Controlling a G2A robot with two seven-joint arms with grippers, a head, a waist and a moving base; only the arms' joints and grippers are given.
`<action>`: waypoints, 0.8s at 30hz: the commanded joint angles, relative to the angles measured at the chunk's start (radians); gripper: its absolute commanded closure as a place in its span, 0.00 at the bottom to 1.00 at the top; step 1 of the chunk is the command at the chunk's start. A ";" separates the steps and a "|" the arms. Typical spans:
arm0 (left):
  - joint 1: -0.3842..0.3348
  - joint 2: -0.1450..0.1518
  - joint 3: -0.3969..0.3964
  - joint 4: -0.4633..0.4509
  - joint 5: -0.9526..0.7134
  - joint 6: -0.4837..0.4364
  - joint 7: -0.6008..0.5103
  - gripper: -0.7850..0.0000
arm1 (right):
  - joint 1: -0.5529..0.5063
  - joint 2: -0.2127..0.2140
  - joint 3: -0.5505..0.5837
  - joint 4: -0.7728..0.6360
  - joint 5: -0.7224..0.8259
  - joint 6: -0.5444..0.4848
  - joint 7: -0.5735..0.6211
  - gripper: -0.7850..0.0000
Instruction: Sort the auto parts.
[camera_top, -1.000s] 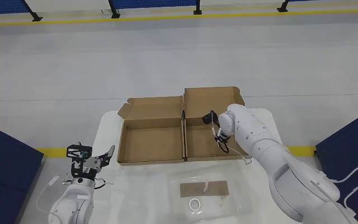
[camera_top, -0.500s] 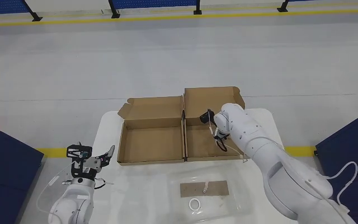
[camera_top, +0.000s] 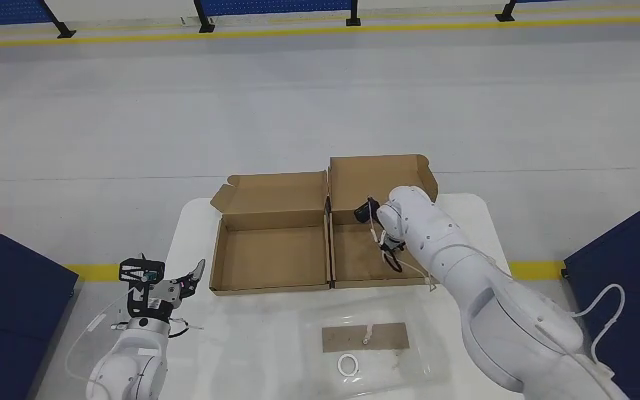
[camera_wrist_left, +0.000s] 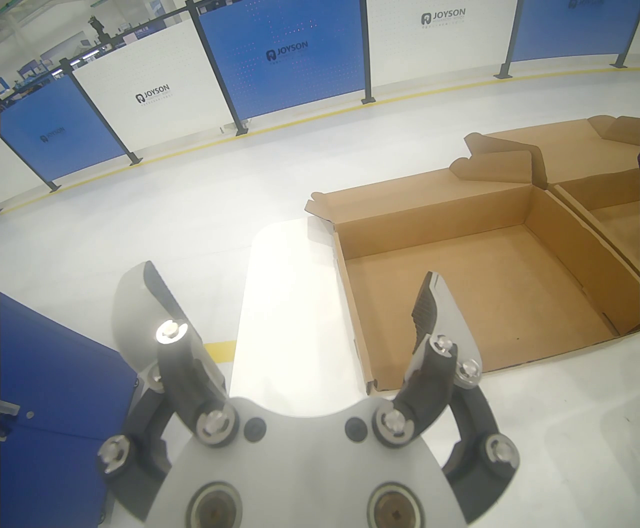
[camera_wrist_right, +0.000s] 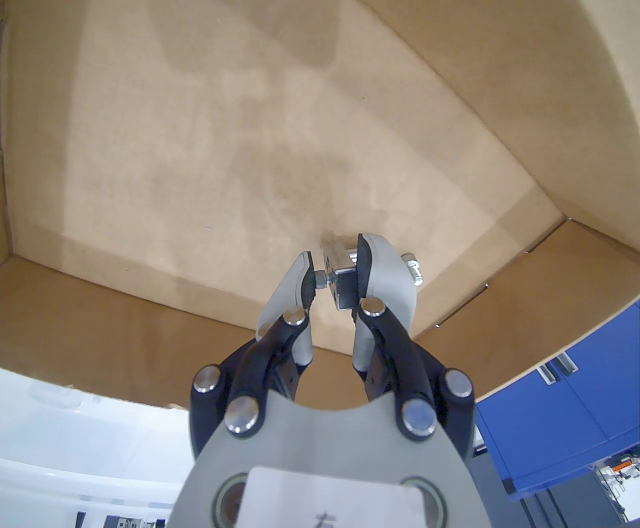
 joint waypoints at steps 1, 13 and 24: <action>0.000 0.000 0.000 0.000 0.000 0.000 0.000 0.00 | 0.002 -0.004 0.001 0.010 0.000 -0.005 -0.004 0.93; 0.000 0.000 0.000 0.000 0.000 0.000 0.000 0.00 | 0.010 -0.029 0.009 0.054 -0.008 -0.024 -0.023 0.68; 0.000 0.000 0.000 0.000 0.000 0.000 0.000 0.00 | 0.023 -0.045 0.017 0.080 -0.017 -0.031 -0.032 0.00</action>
